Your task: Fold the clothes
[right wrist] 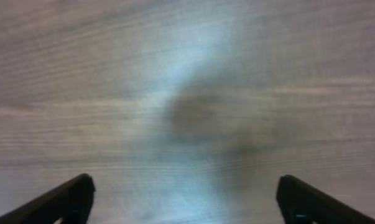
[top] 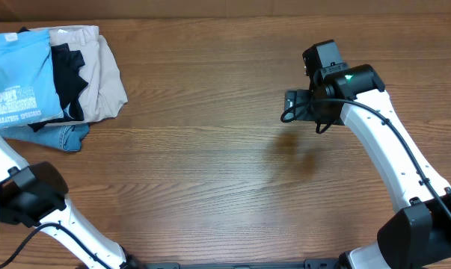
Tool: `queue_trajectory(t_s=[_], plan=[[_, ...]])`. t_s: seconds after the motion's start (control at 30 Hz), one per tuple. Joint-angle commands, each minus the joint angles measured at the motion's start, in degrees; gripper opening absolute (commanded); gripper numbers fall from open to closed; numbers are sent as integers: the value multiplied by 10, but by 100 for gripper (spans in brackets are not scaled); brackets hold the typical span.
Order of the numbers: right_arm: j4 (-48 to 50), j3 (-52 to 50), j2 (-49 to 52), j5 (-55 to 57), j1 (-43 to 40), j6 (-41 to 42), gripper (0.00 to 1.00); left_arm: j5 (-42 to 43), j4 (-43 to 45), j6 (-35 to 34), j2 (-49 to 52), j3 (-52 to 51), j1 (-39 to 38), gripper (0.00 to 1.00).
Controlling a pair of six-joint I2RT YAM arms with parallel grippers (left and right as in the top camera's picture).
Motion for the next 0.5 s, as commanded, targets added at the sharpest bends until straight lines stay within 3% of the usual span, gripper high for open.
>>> queue_trajectory(t_s=[0.0, 0.2, 0.33, 0.47], plan=[[41, 10, -10, 2, 0, 1, 100, 70, -5, 9, -28, 24, -52, 100], [199, 10, -10, 2, 0, -2, 100, 70, -43, 55, -33, 23, -169, 100], [277, 11, -10, 2, 0, -60, 100, 73, -118, 54, -33, 23, -236, 100], [257, 34, -17, 3, 0, -64, 100, 40, -239, 54, -33, 23, -293, 100]])
